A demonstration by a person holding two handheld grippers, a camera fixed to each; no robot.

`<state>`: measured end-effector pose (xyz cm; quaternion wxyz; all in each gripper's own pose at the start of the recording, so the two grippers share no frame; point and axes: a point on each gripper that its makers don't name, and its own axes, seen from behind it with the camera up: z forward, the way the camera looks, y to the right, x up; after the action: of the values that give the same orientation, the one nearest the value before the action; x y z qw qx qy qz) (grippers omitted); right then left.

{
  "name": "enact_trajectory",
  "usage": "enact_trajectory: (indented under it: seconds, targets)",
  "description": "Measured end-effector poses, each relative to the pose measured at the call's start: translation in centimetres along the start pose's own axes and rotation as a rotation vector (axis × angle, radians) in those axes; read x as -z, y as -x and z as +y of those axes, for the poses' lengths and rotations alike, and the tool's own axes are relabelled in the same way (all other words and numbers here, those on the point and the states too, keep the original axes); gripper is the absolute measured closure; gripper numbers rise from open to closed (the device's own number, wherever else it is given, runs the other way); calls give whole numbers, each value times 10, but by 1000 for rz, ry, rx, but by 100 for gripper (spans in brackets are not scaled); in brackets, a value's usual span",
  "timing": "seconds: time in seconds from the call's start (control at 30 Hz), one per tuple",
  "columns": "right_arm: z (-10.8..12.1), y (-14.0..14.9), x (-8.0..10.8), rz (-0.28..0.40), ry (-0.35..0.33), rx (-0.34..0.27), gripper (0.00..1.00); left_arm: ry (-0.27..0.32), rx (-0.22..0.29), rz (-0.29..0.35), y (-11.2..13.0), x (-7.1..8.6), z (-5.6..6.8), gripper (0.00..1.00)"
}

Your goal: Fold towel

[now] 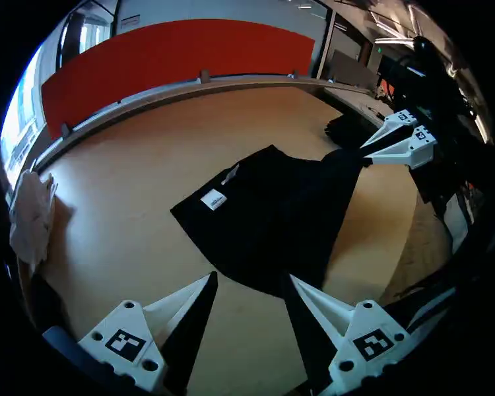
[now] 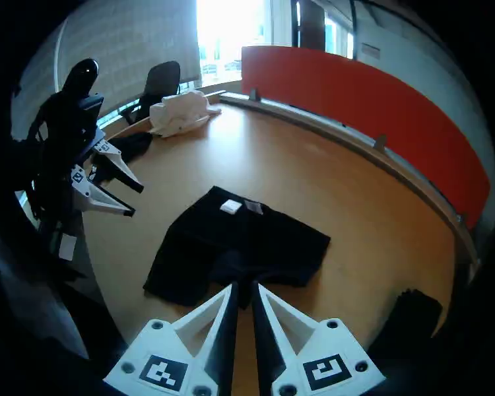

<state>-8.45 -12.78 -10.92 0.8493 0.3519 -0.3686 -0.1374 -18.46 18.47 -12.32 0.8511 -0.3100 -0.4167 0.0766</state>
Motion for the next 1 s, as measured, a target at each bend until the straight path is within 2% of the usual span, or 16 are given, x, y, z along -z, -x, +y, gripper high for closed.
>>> enact_trajectory:
  seconds: [0.4,0.6,1.0]
  targets:
    - [-3,3,1,-4,1,3,86,44,-49,-32,28,-22,28,31]
    - [-3,5,1,-5,1,2,86,48,-47,-51,40,-31,35,31]
    - [-6,9,-1,-4,-4,2,86,81,-42,-82,62,-49,58,31]
